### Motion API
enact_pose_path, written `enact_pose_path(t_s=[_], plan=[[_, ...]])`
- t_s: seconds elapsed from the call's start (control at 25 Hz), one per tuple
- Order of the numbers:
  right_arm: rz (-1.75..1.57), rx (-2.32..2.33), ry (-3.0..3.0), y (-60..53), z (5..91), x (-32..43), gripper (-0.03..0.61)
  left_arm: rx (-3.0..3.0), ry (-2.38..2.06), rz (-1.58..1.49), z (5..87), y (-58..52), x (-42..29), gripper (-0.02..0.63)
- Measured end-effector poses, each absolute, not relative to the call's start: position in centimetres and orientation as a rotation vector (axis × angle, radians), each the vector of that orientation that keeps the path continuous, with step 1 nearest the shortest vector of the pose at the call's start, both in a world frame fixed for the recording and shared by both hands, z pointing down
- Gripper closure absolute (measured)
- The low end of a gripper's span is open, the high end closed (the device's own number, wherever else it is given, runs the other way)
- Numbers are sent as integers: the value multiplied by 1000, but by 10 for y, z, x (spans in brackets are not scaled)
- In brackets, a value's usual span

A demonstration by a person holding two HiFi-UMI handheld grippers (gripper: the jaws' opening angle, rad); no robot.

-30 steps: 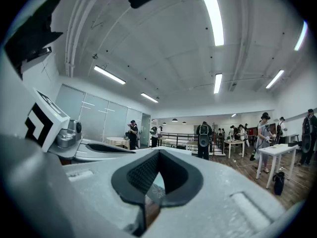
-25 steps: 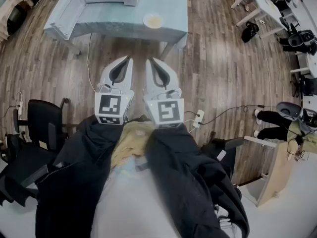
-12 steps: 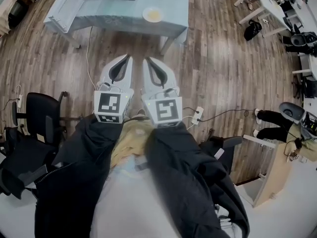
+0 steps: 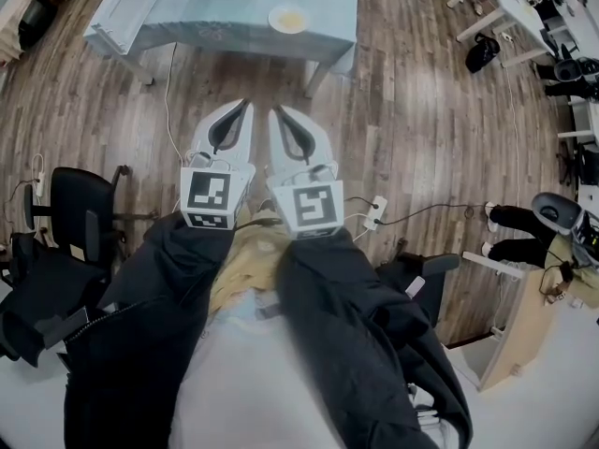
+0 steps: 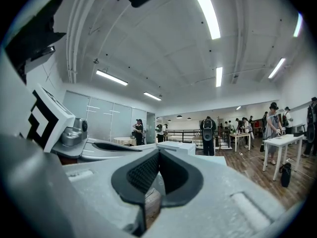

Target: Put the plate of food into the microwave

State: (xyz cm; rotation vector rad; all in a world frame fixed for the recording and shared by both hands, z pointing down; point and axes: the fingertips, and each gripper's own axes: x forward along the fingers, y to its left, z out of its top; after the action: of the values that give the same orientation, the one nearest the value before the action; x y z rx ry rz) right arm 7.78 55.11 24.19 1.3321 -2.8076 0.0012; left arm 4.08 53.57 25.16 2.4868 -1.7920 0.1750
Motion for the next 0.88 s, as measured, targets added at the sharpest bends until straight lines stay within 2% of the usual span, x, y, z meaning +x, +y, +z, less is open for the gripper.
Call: enact_pose_path(t_s=[0.36, 0.88], plan=[[88, 1348, -2786, 542, 262, 80, 584, 2466, -1715, 238, 277, 524, 47, 618], [92, 1464, -2692, 446, 270, 70, 584, 2519, -1615, 233, 286, 430, 29, 618]])
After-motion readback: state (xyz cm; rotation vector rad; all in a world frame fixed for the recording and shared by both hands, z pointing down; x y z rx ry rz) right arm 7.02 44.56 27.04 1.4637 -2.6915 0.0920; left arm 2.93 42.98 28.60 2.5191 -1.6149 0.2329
